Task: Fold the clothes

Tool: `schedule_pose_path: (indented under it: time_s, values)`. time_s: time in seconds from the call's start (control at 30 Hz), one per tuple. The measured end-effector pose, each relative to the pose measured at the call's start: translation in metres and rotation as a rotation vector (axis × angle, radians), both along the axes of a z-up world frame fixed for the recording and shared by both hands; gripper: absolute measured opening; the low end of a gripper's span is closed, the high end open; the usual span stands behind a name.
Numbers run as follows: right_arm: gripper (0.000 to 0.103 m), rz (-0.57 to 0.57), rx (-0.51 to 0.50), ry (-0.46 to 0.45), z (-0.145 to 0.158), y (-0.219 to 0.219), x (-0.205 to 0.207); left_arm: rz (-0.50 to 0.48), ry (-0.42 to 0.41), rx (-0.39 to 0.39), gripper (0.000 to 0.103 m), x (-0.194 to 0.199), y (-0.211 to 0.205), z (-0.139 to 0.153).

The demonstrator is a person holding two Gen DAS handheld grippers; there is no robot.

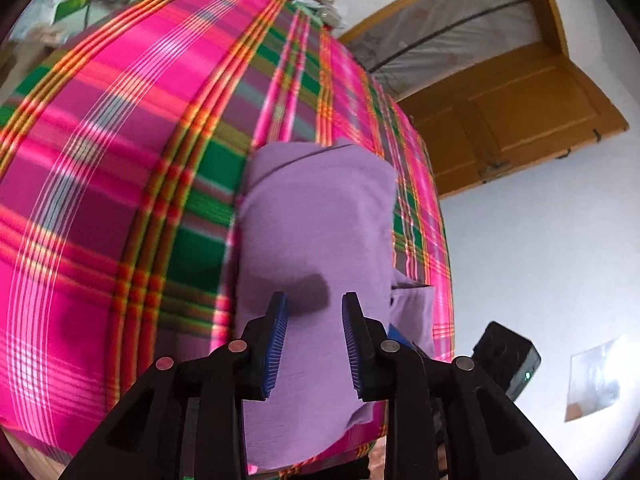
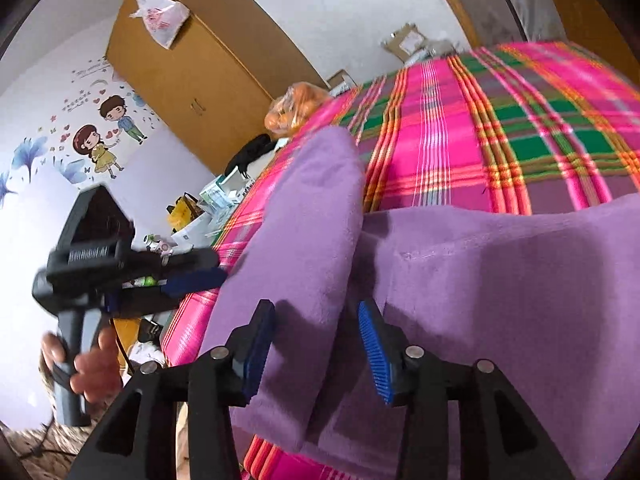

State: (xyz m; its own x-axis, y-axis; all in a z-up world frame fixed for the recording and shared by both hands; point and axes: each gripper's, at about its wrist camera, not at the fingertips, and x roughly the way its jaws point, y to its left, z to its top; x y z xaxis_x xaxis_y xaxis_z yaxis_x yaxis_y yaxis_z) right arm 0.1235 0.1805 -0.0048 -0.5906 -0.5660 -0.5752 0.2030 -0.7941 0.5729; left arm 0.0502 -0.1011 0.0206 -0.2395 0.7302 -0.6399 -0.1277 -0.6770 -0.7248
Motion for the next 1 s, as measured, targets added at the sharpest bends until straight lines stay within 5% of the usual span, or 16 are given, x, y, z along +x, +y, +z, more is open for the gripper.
schedule_pose_path:
  time_s: [0.3, 0.47, 0.7, 0.77, 1.0]
  values:
    - [0.046, 0.019, -0.051, -0.044, -0.007, -0.008, -0.028, 0.028, -0.052, 0.041, 0.028, 0.002, -0.014, -0.023]
    - [0.023, 0.041, -0.048, -0.006, 0.001, -0.014, -0.029, 0.032, -0.065, 0.054, 0.033, 0.001, -0.016, -0.030]
    - [0.022, 0.054, -0.047, -0.020, 0.003, -0.020, -0.035, 0.031, -0.068, 0.057, 0.033, 0.001, -0.014, -0.032]
    - [0.012, 0.051, -0.045, -0.017, 0.003, -0.021, -0.035, 0.032, -0.070, 0.058, 0.033, 0.001, -0.014, -0.032]
    - [0.010, 0.050, -0.039, 0.079, 0.032, -0.018, -0.021, 0.014, -0.055, 0.054, 0.033, 0.002, -0.008, -0.024]
